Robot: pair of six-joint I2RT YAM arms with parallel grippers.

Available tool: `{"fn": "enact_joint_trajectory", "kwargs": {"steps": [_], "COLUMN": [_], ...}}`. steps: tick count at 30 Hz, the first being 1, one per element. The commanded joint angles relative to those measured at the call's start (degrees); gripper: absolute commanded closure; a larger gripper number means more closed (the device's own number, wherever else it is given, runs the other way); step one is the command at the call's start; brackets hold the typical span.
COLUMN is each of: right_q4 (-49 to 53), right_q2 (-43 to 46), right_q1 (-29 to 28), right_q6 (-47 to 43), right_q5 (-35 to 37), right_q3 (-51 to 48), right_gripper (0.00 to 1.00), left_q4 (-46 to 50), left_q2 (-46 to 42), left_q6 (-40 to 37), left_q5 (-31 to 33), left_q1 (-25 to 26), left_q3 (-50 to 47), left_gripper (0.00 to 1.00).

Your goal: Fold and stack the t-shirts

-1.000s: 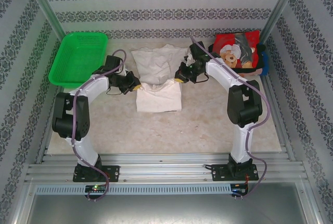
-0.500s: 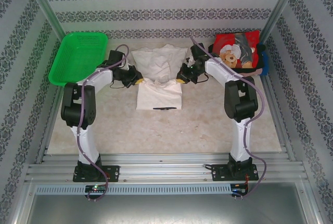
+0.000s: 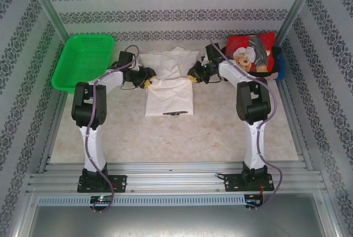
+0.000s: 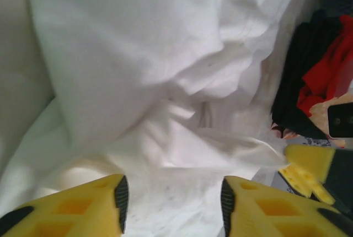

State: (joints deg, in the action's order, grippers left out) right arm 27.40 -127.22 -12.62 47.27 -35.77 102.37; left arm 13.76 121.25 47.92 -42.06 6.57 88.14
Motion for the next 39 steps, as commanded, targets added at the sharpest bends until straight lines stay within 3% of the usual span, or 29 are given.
{"fn": "enact_joint_trajectory", "kwargs": {"steps": [1,3,8,14,20,26,39], "right_q4": [-13.91,-12.92,-7.95,-2.02,-10.26,-17.97,-21.16], "right_q2": [0.34,0.80,7.45,25.05,36.71,35.43,27.70], "right_q1": [2.45,3.03,2.70,-1.31,-6.91,-9.83,-10.39], "right_q6": [8.28,8.27,4.56,-1.31,2.00,5.22,6.08], "right_q5": [-3.14,-3.17,-2.60,3.15,5.06,5.37,6.33], "right_q3": [3.25,6.07,2.08,-20.48,-43.59,-51.04,-50.22], "right_gripper": [0.64,0.52,0.52,0.53,0.52,0.52,0.51], "left_q4": [-9.28,-9.94,-9.02,-3.13,3.18,1.15,-5.51], "left_q2": [-0.88,-0.84,-4.02,-19.39,-34.02,-36.72,-27.35], "left_q6": [6.35,7.57,7.34,0.90,-4.79,-5.21,-2.87], "left_q5": [-1.11,-1.57,-3.22,-2.71,-2.33,-2.18,-0.71], "left_q1": [-0.95,-1.04,-1.42,-1.58,-1.08,0.12,2.95], "left_q3": [5.52,8.80,9.62,-7.41,-28.99,-40.43,-41.73], "left_gripper": [0.45,0.38,0.31,0.32,0.36,0.39,0.44]}}
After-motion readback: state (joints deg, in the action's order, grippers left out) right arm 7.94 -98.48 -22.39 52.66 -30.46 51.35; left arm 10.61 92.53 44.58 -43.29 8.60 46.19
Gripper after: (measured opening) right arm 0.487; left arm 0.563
